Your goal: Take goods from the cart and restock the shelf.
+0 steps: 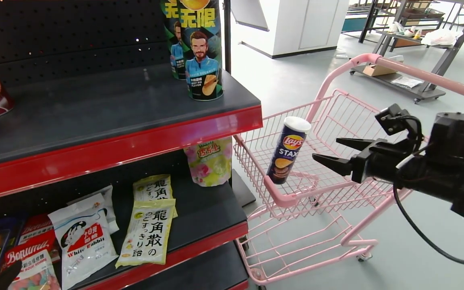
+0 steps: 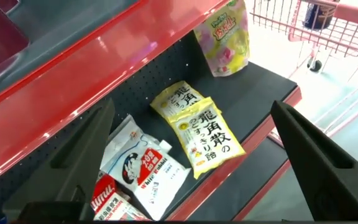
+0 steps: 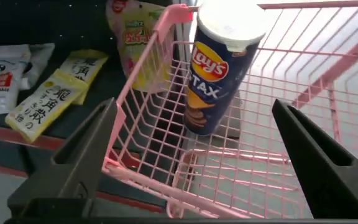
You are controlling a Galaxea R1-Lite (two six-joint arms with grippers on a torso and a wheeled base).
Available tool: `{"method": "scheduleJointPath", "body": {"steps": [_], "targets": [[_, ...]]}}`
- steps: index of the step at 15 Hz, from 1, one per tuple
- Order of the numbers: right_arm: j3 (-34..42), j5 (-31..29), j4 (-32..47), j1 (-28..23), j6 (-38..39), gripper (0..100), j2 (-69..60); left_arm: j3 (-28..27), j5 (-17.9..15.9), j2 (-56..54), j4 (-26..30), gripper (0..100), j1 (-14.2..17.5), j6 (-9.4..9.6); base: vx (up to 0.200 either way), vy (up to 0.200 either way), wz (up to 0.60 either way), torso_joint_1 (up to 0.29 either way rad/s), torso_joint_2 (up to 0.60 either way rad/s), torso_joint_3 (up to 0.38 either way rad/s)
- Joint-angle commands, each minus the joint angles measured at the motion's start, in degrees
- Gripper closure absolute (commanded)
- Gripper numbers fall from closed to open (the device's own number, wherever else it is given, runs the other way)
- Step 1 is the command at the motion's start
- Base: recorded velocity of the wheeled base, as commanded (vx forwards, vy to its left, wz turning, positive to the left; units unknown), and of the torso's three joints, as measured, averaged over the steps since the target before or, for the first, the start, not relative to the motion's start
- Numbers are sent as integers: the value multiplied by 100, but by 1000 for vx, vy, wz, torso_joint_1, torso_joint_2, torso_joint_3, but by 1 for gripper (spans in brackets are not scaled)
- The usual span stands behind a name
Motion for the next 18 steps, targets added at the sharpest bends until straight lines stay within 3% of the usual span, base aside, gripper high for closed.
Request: {"method": "scheduleJointPath", "body": {"steps": [1, 8, 18], "targets": [[-765, 728, -178, -382, -381, 0, 1282, -12, 8, 92, -5, 0, 1, 8, 0, 0, 0, 0, 0, 0], [-1275, 1466, -143, -461, -302, 0, 1879, -56, 8, 303, -14, 0, 1, 8, 0, 0, 0, 0, 0, 0], [-2066, 1528, -143, -329, -30, 0, 2416, -47, 25, 400, -14, 0, 1, 17, 0, 0, 0, 0, 0, 0]]}}
